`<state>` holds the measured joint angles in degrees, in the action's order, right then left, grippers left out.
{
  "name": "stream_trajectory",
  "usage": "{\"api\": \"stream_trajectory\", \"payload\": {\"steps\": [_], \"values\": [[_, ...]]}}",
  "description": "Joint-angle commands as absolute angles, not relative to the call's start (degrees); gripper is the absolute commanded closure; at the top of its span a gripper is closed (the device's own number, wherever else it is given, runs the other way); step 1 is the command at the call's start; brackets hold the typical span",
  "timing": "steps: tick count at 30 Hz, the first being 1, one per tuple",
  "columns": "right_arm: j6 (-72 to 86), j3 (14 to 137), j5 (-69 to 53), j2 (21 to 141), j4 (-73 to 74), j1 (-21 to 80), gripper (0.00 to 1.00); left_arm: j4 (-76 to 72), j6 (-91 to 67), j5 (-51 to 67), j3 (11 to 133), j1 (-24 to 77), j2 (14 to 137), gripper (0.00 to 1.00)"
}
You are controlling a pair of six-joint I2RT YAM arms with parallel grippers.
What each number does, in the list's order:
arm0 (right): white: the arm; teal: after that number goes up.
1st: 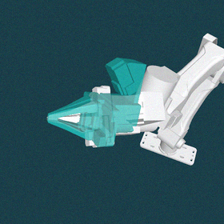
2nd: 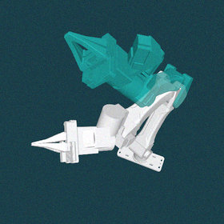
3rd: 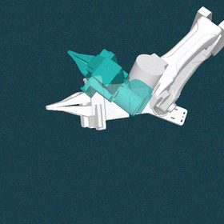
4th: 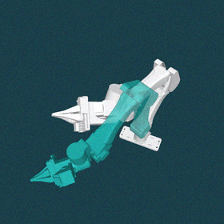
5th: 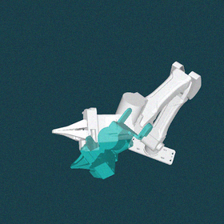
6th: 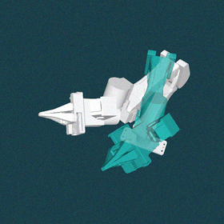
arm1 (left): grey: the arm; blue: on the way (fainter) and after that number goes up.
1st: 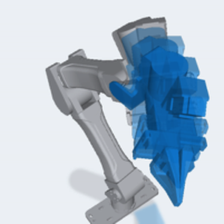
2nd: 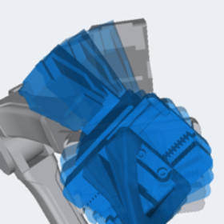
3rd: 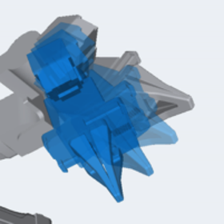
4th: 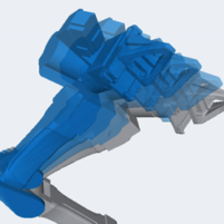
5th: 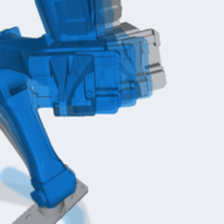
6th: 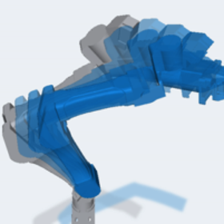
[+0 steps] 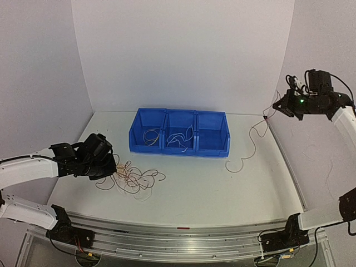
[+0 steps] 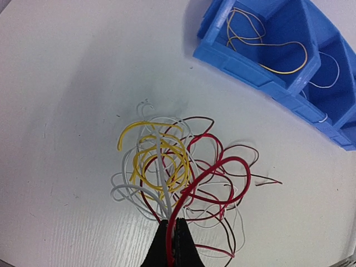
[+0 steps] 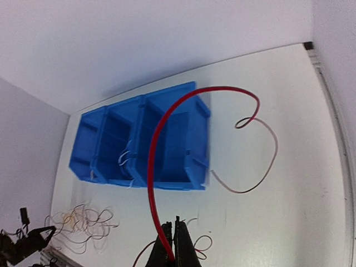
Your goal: Untangle the cables
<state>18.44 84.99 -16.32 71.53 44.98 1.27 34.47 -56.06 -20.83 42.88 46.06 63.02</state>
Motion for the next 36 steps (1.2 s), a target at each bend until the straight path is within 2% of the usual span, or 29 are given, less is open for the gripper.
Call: {"api": "stream_trajectory", "payload": {"steps": [1, 7, 19, 30, 36], "values": [[19.0, 92.0, -21.4, 75.1, 42.5, 10.1, 1.00, 27.1, -51.1, -18.1, 43.0, 45.9, 63.1, 1.00], [18.5, 101.3, -18.6, 84.2, 39.8, 15.6, 1.00, 26.3, -50.8, -16.8, 42.0, 45.9, 61.8, 1.00], [18.2, 114.4, -17.2, 98.3, 35.2, 16.0, 1.00, 26.4, -52.2, -16.2, 40.5, 45.9, 61.6, 1.00], [18.5, 121.0, -17.1, 107.1, 35.1, 16.0, 1.00, 26.0, -51.1, -15.9, 41.6, 45.9, 63.5, 1.00], [18.7, 120.1, -17.5, 110.5, 35.0, 16.0, 1.00, 25.9, -51.6, -15.6, 41.0, 45.9, 63.4, 1.00]]}}
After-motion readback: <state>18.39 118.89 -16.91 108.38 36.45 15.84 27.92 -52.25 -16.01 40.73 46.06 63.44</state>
